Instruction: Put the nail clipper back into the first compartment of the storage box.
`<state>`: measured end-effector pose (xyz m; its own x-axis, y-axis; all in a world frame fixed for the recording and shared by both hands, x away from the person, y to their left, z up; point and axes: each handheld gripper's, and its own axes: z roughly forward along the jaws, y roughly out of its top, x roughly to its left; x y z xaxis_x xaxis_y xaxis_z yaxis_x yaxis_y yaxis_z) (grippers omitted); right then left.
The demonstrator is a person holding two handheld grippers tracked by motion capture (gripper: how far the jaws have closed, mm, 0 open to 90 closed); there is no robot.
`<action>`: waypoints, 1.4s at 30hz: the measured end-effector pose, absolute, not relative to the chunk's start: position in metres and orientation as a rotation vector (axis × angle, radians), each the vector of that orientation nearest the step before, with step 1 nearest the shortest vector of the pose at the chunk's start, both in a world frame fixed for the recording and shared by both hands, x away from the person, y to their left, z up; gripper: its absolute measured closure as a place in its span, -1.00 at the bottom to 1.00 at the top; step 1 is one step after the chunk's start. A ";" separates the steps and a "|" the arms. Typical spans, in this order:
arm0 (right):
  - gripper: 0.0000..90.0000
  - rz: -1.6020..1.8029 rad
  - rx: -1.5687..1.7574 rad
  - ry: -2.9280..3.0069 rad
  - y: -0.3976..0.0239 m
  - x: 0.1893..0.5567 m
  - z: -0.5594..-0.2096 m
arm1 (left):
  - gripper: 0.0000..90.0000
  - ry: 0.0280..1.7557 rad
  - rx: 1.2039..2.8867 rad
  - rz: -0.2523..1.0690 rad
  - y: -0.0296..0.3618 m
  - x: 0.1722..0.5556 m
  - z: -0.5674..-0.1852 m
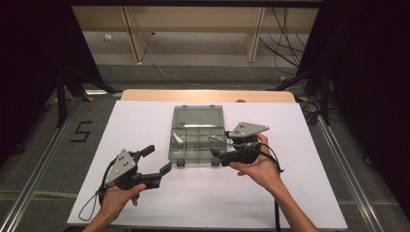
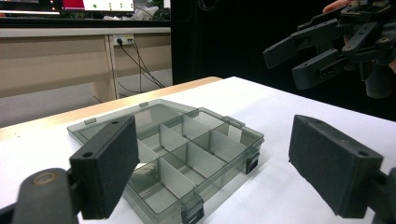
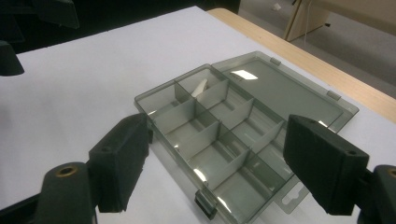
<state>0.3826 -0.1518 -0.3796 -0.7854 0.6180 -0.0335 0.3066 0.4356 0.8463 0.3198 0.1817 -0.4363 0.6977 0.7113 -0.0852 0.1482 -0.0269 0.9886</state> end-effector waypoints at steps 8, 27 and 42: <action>-0.52 1.330 0.791 2.320 -0.160 0.373 -0.381 | -0.65 0.726 1.561 0.522 0.182 0.319 -0.436; -0.56 1.435 0.819 2.227 -0.180 0.350 -0.393 | -0.65 0.724 1.564 0.519 0.181 0.319 -0.436; -0.63 1.497 0.871 2.168 -0.196 0.338 -0.409 | -0.65 0.723 1.572 0.518 0.181 0.319 -0.436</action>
<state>0.3376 -0.1958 -0.4087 -0.7430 0.6676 0.0472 0.2808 0.2470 0.9274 0.3193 0.1805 -0.4365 0.7011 0.7084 -0.0813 0.1505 -0.0357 0.9880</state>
